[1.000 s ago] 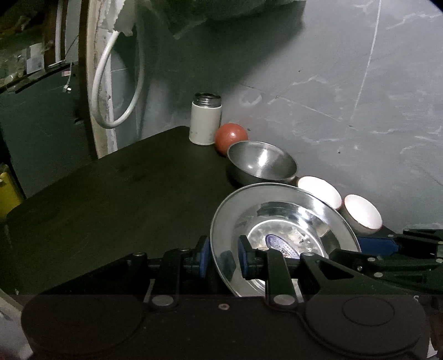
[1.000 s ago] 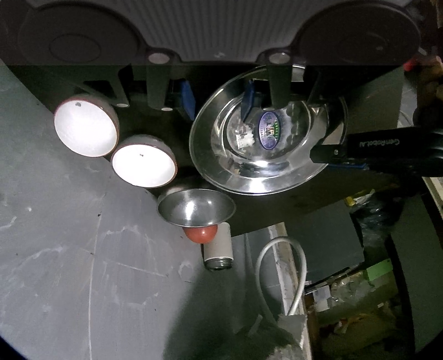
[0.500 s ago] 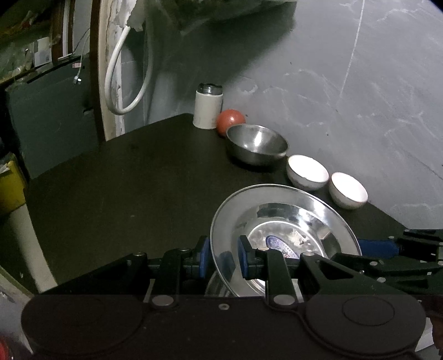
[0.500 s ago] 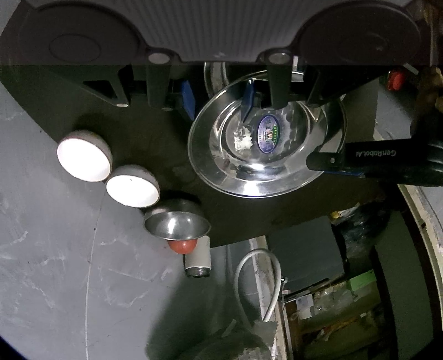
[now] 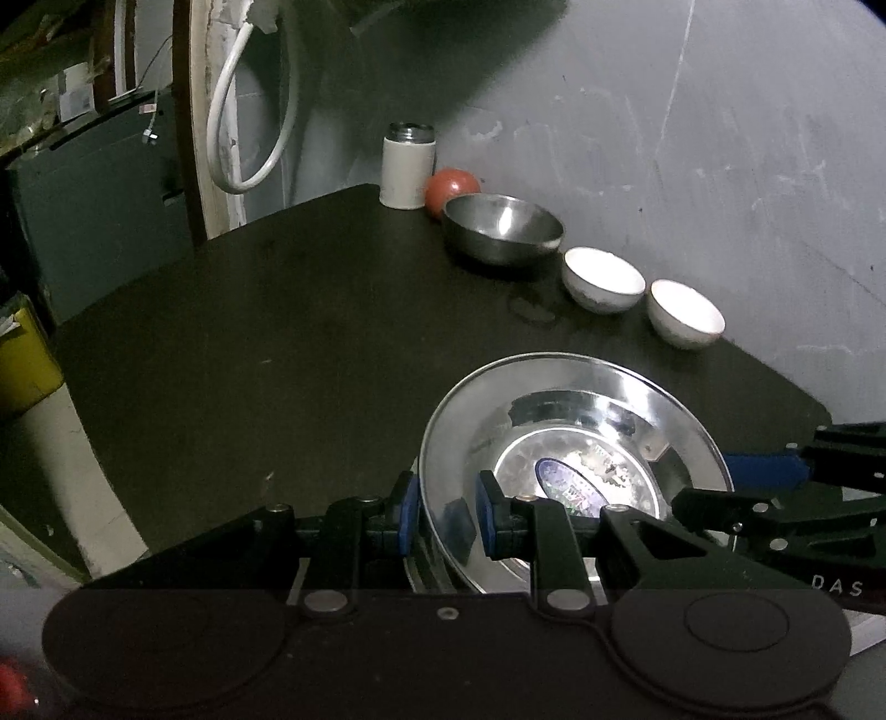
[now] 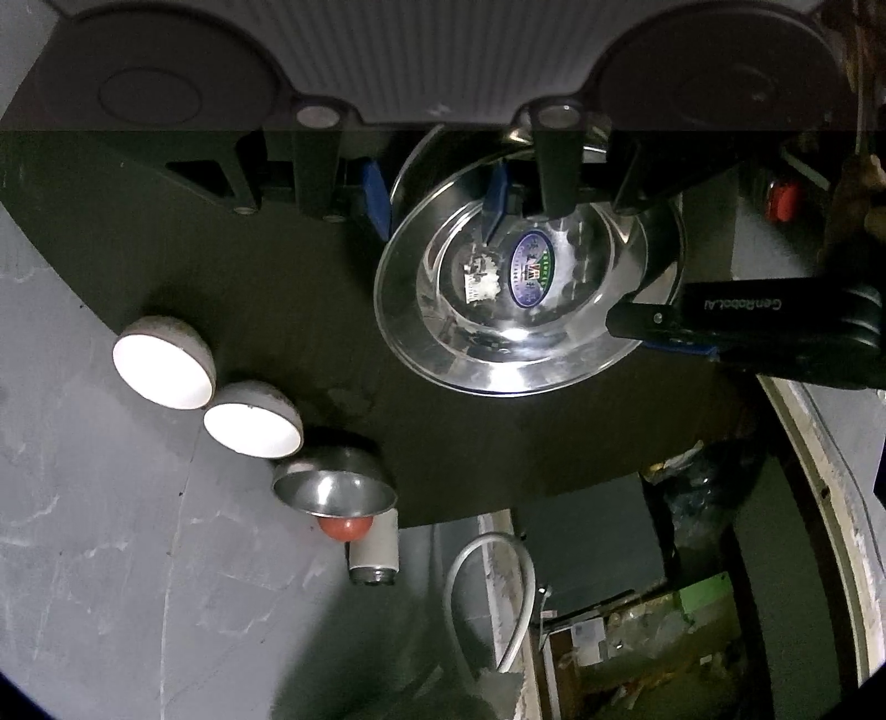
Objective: Organize plates and bowls
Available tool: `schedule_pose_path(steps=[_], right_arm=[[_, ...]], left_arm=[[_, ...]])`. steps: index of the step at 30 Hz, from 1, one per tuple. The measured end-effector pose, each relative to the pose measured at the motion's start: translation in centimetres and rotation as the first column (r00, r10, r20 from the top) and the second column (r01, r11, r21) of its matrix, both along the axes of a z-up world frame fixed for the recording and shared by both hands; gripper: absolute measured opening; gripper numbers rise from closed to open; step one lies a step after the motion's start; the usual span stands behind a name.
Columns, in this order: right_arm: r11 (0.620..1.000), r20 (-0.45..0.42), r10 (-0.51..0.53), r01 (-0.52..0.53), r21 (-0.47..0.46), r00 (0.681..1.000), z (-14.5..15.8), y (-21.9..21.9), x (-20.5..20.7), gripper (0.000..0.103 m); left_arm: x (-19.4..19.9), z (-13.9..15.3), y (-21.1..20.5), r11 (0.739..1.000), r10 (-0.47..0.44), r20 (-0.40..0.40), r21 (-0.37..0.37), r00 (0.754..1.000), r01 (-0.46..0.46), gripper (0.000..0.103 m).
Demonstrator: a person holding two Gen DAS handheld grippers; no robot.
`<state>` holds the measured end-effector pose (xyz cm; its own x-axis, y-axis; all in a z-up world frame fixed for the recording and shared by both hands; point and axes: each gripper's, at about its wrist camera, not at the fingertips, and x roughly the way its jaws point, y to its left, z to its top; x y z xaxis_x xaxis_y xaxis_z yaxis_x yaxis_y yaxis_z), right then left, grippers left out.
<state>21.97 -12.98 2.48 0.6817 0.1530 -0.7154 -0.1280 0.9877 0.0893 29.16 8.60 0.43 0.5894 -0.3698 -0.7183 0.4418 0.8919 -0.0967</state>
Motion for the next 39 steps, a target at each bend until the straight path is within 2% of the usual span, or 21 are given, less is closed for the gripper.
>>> schedule_pose_path(steps=[5, 22, 28, 39], right_arm=[[1.000, -0.018, 0.021, -0.021, -0.020, 1.000, -0.3, 0.5, -0.5, 0.041], [0.997, -0.062, 0.035, -0.039, -0.070, 0.997, -0.7, 1.5, -0.6, 0.041], [0.995, -0.076, 0.038, -0.045, -0.094, 0.996, -0.6, 1.9, -0.2, 0.041], [0.992, -0.093, 0.050, -0.061, -0.111, 0.994, -0.6, 2.2, 0.2, 0.041]], left_arm=[[-0.8, -0.3, -0.1, 0.999, -0.022, 0.012, 0.040, 1.000, 0.022, 0.024], [-1.2, -1.0, -0.6, 0.993, -0.055, 0.007, 0.101, 0.998, 0.054, 0.027], [-1.0, -1.1, -1.3, 0.987, -0.058, 0.007, 0.151, 0.998, 0.056, 0.027], [-0.7, -1.0, -1.9, 0.981, -0.061, -0.011, 0.184, 0.998, 0.062, 0.029]])
